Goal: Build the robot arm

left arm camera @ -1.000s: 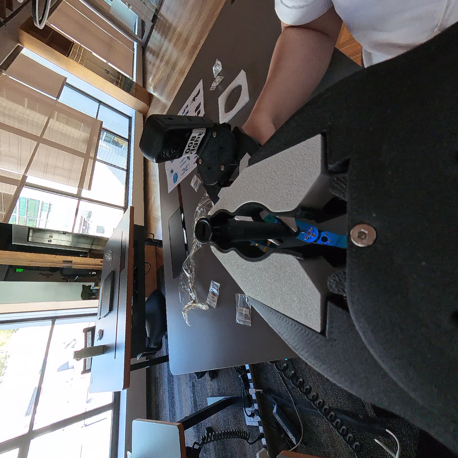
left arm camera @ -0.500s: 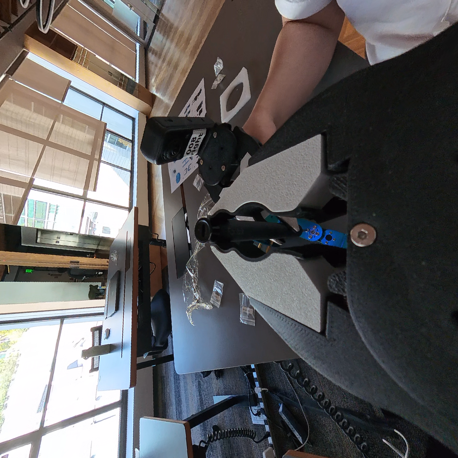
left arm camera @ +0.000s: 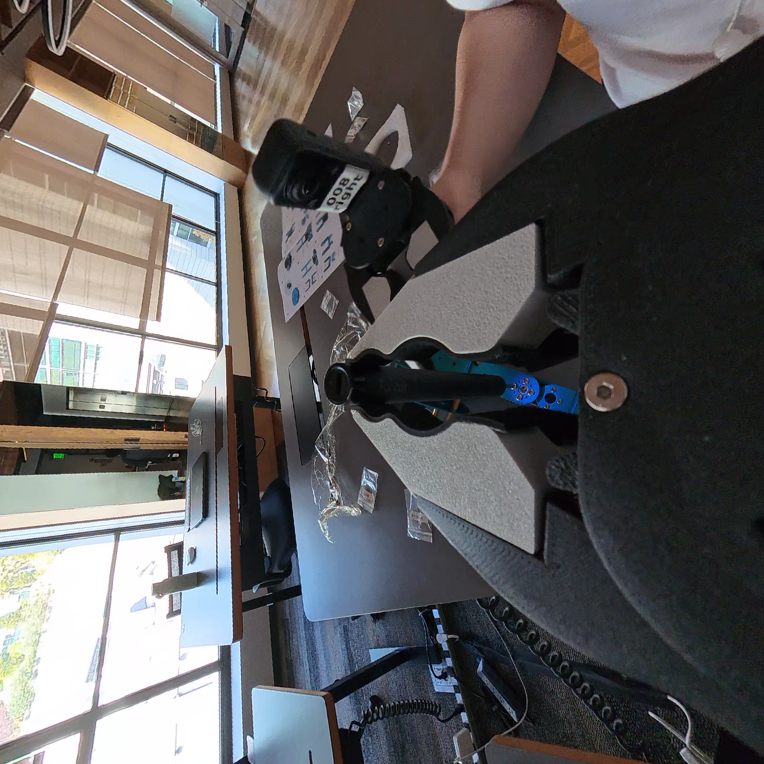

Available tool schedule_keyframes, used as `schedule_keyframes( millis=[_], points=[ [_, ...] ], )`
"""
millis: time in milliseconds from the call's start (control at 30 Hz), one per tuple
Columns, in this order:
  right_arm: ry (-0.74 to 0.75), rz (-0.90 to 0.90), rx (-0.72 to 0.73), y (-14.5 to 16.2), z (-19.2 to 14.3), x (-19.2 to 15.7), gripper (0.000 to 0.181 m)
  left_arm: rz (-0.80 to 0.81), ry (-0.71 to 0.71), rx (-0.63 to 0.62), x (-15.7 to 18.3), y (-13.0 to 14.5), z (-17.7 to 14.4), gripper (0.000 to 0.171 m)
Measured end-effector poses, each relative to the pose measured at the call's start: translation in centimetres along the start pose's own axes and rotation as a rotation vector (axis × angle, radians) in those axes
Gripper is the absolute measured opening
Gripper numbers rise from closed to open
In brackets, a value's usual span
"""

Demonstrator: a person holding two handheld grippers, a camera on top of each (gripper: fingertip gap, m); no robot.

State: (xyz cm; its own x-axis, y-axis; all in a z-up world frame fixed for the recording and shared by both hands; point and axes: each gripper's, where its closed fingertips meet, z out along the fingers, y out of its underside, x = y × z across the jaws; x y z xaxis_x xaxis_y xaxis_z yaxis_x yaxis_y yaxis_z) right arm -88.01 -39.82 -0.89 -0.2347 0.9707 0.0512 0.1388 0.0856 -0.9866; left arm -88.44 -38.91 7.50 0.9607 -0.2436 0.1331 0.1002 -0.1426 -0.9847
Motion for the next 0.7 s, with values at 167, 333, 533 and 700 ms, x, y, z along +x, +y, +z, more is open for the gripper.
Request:
schedule_keyframes(
  millis=[167, 333, 533, 700],
  points=[
    [0.212, -0.124, -0.028, 0.8, 1.1, 0.1, 0.032, 0.013, 0.0, -0.002, 0.5, 0.0, 0.2, 0.016],
    [0.234, -0.119, 0.045, -0.3, 0.7, -0.2, 0.021, 0.04, -0.007, -0.002, 1.0, 0.0, 0.3, 0.016],
    [0.304, -0.133, 0.009, 0.1, 0.9, -0.1, 0.018, 0.028, -0.029, -0.002, 1.0, -0.1, 0.7, 0.017],
    [0.389, -0.152, 0.023, 0.0, 0.5, -0.2, 0.017, 0.038, -0.024, 0.001, 1.7, -0.1, 0.9, 0.017]
  ],
)
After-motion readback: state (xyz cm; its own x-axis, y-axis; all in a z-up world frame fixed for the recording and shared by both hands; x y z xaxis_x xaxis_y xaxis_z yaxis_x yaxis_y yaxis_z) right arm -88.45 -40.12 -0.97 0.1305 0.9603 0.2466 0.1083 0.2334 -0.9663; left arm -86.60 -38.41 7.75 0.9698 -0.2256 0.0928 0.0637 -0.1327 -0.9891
